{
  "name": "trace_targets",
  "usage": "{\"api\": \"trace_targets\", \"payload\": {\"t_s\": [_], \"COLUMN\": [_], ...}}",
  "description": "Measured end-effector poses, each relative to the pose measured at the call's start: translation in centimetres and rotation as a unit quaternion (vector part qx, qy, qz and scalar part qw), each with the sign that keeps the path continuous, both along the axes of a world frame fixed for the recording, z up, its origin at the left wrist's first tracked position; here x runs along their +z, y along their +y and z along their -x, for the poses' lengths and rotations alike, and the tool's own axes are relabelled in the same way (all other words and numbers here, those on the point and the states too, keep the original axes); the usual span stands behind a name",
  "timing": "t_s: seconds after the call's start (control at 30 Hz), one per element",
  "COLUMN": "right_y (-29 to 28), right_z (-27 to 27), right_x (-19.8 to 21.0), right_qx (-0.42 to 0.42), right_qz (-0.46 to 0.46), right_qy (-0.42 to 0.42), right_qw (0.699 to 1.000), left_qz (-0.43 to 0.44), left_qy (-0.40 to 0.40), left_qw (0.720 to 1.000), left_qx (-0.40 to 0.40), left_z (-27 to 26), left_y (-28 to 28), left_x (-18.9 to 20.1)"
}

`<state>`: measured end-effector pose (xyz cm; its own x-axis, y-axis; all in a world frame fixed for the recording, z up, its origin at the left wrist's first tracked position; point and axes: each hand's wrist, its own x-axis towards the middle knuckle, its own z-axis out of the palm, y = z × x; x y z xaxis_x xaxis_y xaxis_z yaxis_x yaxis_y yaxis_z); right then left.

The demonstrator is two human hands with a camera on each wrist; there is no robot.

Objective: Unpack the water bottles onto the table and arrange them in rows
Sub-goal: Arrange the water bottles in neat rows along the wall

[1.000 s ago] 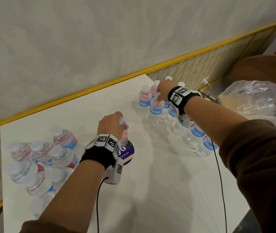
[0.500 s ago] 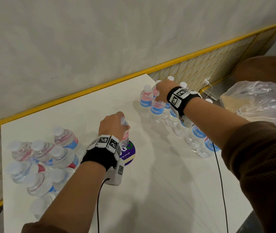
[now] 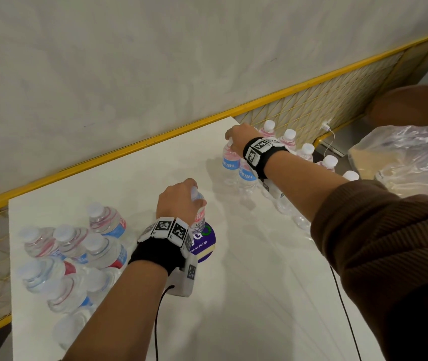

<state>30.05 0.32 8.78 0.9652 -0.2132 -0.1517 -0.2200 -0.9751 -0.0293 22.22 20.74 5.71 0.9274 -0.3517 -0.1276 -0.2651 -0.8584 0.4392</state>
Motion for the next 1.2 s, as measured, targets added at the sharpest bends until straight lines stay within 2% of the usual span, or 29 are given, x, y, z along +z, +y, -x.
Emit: {"api": "trace_targets", "payload": {"t_s": [0.23, 0.37, 0.47, 0.6, 0.67, 0.8, 0.83, 0.9, 0.97, 1.0, 1.07, 1.13, 1.2], "right_y": [-1.2, -2.2, -2.3, -1.4, 0.1, 4.1, 4.6, 4.7, 3.7, 3.1, 1.6, 0.3, -0.6], "right_z": [1.3, 2.8, 4.1, 6.8, 8.9, 14.5, 15.5, 16.8, 17.6, 18.1, 18.9, 19.4, 19.8], "right_x": [1.4, 2.5, 2.7, 2.6, 1.4, -1.3, -1.9, -2.8, -3.1, -3.0, -2.6, -2.2, -1.7], "right_qx": [-0.05, -0.026, -0.019, -0.033, -0.009, 0.082, 0.079, 0.063, 0.037, 0.027, 0.015, 0.008, 0.01], "right_qz": [-0.049, 0.029, 0.026, -0.022, -0.054, -0.222, -0.253, -0.288, -0.269, -0.254, -0.22, -0.2, -0.184], "right_qy": [-0.012, 0.072, 0.085, -0.012, -0.038, 0.058, 0.06, 0.013, -0.016, -0.012, -0.004, -0.012, -0.014], "right_qw": [0.997, 0.997, 0.996, 0.999, 0.998, 0.97, 0.962, 0.956, 0.962, 0.967, 0.975, 0.98, 0.983], "left_qz": [0.004, 0.008, 0.006, 0.017, 0.023, 0.008, 0.032, 0.118, 0.172, 0.171, 0.095, -0.054, -0.203], "left_qy": [-0.001, -0.01, -0.01, 0.003, 0.009, 0.023, 0.033, 0.08, 0.115, 0.119, 0.088, 0.039, 0.012], "left_qw": [1.0, 1.0, 1.0, 1.0, 1.0, 0.999, 0.999, 0.99, 0.978, 0.978, 0.991, 0.998, 0.978], "left_qx": [0.004, -0.002, 0.0, 0.014, 0.015, -0.024, -0.022, 0.002, 0.013, 0.008, -0.01, -0.001, 0.051], "left_z": [0.1, 0.1, 0.2, 0.6, 0.8, 2.4, 3.0, 4.4, 5.3, 5.5, 5.2, 4.2, 3.3], "left_y": [0.1, -0.3, -0.3, -0.1, -0.2, -2.0, -2.6, -3.6, -3.9, -3.5, -2.0, 0.3, 2.8], "left_x": [-0.2, 0.1, 0.3, 0.5, 0.7, 0.7, 0.5, 0.4, 0.7, 1.0, 1.8, 2.4, 2.8]}}
